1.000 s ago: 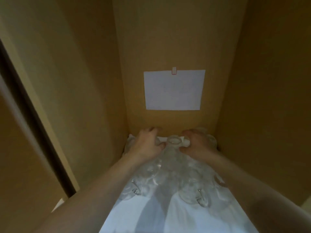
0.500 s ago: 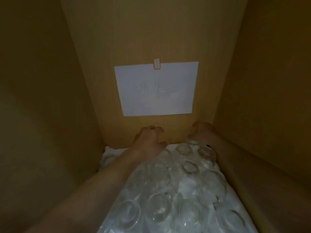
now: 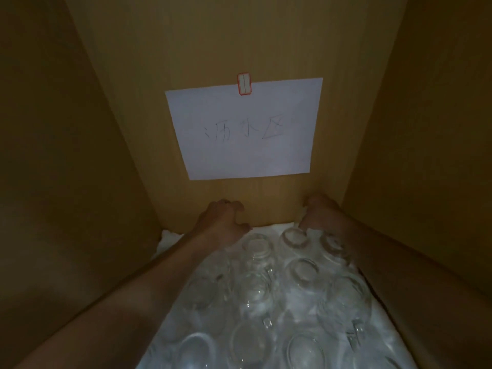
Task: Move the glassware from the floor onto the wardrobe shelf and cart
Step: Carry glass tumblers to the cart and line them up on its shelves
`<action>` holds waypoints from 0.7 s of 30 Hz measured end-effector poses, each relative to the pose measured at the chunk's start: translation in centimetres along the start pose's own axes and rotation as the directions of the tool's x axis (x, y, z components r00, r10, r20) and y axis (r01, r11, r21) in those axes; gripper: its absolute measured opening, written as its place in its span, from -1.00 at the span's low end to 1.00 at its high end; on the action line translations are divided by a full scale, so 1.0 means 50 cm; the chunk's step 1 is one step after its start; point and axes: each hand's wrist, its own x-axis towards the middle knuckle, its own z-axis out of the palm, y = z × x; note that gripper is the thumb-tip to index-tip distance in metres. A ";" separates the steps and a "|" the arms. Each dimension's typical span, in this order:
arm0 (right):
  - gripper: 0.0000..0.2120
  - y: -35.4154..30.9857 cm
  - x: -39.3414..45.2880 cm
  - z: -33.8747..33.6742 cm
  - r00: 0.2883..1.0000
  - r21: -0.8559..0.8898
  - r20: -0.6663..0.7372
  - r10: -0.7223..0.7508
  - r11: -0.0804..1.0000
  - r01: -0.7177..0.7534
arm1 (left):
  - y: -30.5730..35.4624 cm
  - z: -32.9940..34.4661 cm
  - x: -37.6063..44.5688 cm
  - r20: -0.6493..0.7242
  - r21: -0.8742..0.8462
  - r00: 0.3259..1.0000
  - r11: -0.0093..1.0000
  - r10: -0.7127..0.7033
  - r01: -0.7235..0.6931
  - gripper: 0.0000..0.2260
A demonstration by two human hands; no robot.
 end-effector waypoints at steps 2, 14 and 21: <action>-0.34 -0.014 -0.008 -0.015 1.000 -0.035 0.006 -0.012 0.999 0.012 | -0.008 -0.019 -0.007 -0.013 -0.005 1.000 1.000 -0.025 0.025 -0.46; -0.20 -0.195 -0.143 -0.120 0.896 0.262 -0.342 -0.282 0.888 0.379 | -0.088 -0.145 -0.098 -0.205 -0.016 0.942 0.963 -0.267 0.270 -0.68; -0.28 -0.280 -0.152 -0.033 0.936 0.715 -0.318 -0.151 0.611 0.341 | -0.169 -0.094 -0.101 0.058 0.097 0.894 0.894 -0.444 0.438 -0.78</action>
